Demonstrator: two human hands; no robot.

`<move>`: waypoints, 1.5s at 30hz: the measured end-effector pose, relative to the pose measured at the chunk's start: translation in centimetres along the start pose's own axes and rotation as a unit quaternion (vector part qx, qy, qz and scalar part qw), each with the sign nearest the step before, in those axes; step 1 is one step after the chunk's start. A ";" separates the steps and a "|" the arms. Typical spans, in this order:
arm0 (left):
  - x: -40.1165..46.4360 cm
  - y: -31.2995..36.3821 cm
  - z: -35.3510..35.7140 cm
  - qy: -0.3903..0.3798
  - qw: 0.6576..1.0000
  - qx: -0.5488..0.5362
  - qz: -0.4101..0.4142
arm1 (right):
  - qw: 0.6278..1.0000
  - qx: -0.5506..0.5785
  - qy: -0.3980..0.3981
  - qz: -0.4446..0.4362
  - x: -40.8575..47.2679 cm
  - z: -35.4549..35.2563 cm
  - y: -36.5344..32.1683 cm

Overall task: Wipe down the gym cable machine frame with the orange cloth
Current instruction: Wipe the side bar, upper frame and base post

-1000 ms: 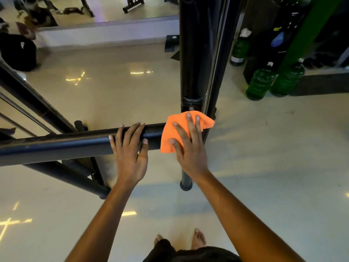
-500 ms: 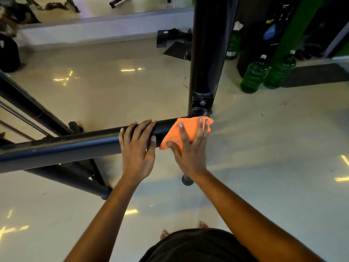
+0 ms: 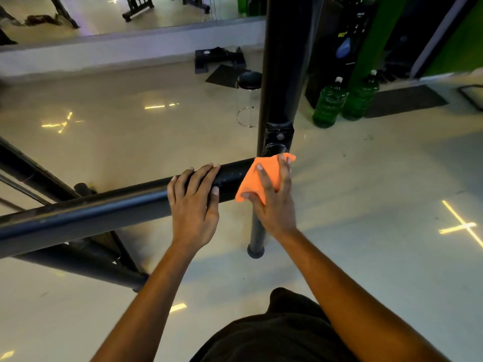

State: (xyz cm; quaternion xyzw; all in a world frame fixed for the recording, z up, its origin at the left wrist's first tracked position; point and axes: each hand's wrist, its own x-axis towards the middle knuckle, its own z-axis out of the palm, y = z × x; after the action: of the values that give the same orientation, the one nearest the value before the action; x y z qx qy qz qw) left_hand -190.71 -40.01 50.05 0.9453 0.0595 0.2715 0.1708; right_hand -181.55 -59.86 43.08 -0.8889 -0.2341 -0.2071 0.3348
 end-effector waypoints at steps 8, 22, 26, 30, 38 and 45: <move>0.1 0.2 0.1 -0.004 1.000 0.009 -0.005 | 0.998 0.044 0.004 0.053 1.0 -1.1 -1.6; 0.4 2.8 0.8 0.004 0.999 -0.019 -0.025 | 0.972 0.109 0.087 0.187 1.2 -7.6 3.4; 1.8 5.4 1.5 -0.020 0.998 -0.054 -0.012 | 0.992 0.098 0.012 0.083 2.9 -5.7 0.7; 3.0 6.5 2.3 -0.043 0.997 -0.051 -0.044 | 0.987 0.139 -0.014 0.080 2.3 -2.8 0.3; 3.1 8.4 3.2 -0.019 0.994 -0.026 -0.104 | 0.990 0.083 -0.117 -0.014 1.4 -3.5 6.7; 2.2 11.3 5.4 0.014 0.987 -0.003 -0.158 | 0.979 0.098 -0.138 -0.109 3.8 -3.6 6.6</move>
State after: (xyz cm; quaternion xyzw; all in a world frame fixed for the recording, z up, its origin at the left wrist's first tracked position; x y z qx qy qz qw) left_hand -185.73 -51.64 50.86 0.9195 0.2103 0.2546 0.2132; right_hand -175.58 -65.75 44.26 -0.8407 -0.3930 -0.0940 0.3604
